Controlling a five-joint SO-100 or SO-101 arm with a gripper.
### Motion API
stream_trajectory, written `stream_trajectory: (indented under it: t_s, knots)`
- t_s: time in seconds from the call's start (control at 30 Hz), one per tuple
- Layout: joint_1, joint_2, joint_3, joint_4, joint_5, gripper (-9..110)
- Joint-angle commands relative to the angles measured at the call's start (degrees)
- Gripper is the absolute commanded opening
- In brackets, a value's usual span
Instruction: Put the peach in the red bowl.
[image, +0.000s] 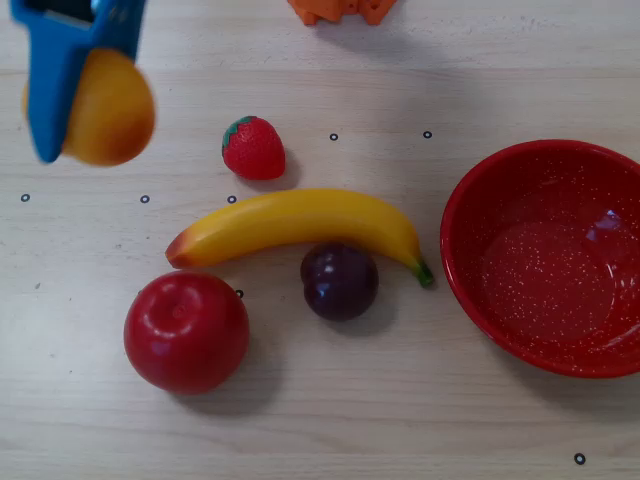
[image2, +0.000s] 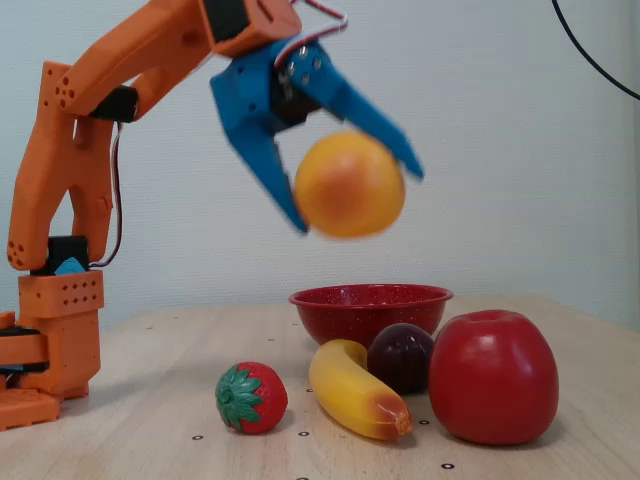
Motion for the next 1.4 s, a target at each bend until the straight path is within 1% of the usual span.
stream_trajectory:
  t_s: [0.0,0.3,0.43,0.57,0.8,0.9,1.1,1.17,1.2,1.33,1.37]
  knots:
    - [5.27,10.20,-5.98,2.64,-4.39,0]
    - [25.05,19.51,-0.26,2.55,-17.84,0]
    - [35.33,26.72,11.69,-2.81,-21.27,0]
    - [44.21,33.93,26.28,-9.40,-20.65,0]
    - [54.93,34.37,38.67,-16.88,-17.31,0]
    - [57.48,32.17,41.31,-21.09,-14.85,0]
    - [60.21,24.43,43.15,-29.88,-6.50,0]
    - [60.29,21.88,43.15,-32.96,-6.15,0]
    - [60.29,20.65,43.15,-34.28,-6.15,4]
    - [59.94,16.44,43.51,-36.74,-6.24,29]
    - [59.85,15.38,43.59,-37.09,-6.06,32]
